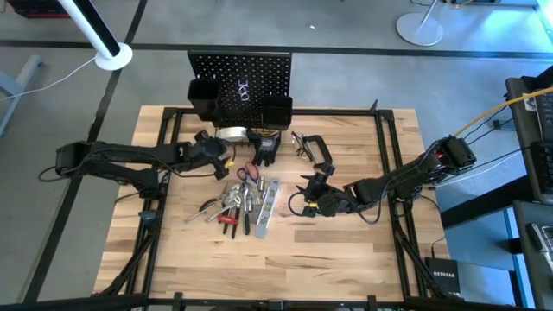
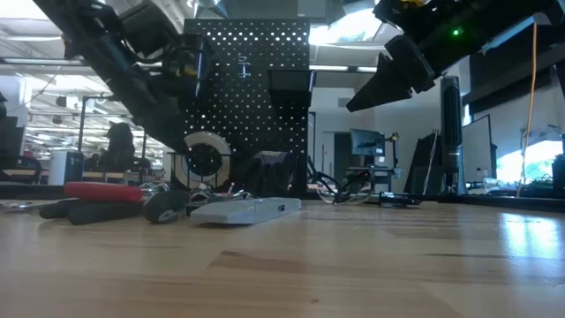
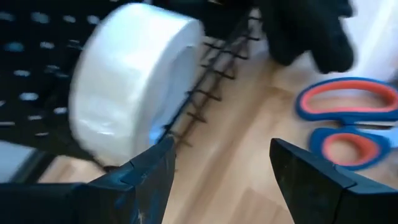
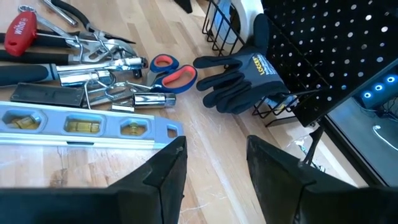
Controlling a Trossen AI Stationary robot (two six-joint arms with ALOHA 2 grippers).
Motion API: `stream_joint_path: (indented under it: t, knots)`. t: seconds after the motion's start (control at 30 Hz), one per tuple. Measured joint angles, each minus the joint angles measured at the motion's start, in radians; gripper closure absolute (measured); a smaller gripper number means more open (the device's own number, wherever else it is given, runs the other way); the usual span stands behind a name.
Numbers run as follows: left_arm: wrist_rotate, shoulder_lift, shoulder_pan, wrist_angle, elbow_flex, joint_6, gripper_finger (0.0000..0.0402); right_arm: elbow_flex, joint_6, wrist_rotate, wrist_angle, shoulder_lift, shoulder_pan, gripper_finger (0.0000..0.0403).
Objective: Hang tools onto peg board
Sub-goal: Put the masking tape into the wire basket on the pegboard
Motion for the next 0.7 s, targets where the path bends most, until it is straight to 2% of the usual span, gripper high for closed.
stream_joint_path:
  t: [0.1,0.43,0.47,0.7]
  knots:
    - [0.013,0.000,0.026,0.008,-0.008,0.021,0.0153,0.000,0.000,0.000,0.000,0.000,0.000,0.0235]
    - [-0.094,0.000,0.112,0.077,-0.020,0.074,0.0153,0.000,0.000,0.000,0.002,0.000,0.000,0.0235]
    - [-0.119,0.000,0.115,0.082,-0.020,0.073,0.0153,0.000,0.000,0.000,0.001,0.000,0.000,0.0235]
    - [-0.116,0.000,0.087,0.069,-0.020,0.061,0.0153,0.000,0.000,0.000,0.001,0.000,0.000,0.0235]
